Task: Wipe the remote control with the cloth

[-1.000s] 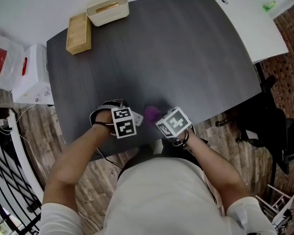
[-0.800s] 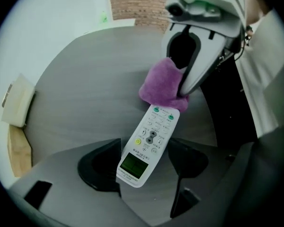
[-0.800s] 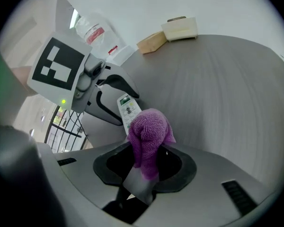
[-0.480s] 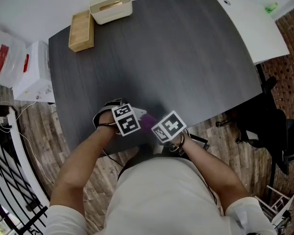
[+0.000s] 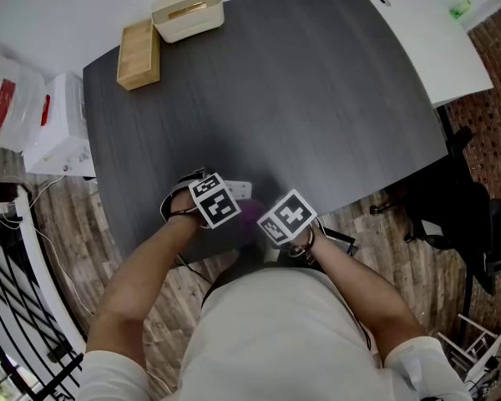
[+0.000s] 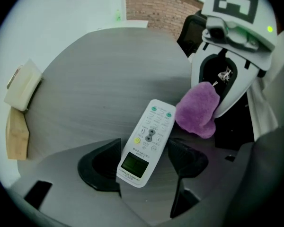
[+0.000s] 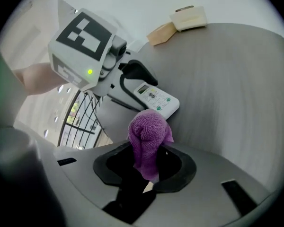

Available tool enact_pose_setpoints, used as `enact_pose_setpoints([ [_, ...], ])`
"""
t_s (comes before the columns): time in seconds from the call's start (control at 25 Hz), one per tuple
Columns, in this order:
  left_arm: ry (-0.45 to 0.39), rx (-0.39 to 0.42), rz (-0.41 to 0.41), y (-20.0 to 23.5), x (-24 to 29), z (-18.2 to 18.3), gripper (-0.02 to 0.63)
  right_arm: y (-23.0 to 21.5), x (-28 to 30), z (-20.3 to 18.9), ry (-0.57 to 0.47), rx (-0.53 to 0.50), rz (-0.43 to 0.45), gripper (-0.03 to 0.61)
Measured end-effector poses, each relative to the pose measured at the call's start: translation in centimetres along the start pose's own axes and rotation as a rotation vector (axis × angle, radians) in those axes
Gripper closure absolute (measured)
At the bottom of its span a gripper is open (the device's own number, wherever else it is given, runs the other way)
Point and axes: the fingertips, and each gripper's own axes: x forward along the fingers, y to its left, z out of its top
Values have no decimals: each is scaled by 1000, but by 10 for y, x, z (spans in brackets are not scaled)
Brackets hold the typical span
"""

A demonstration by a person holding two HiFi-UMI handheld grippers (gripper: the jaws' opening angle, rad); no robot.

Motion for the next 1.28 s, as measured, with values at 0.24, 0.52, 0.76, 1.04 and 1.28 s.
enact_pose_setpoints([
  [0.24, 0, -85, -106, -19, -2, -13, 308, -29, -10, 27, -96, 79, -106, 457],
  [0.52, -122, -157, -216, -50, -7, -1, 327, -51, -13, 51, -114, 82, -158, 457],
  [0.76, -160, -223, -276, -63, -6, 0, 336, -54, -14, 58, -72, 20, -164, 457],
  [1.04, -346, -389, -196, -15, -38, 0, 485, -69, -30, 75, -57, -42, -189, 457],
  [1.28, -416, -440, -150, 14, -38, 29, 611, -74, -22, 90, 11, -115, -201, 457],
])
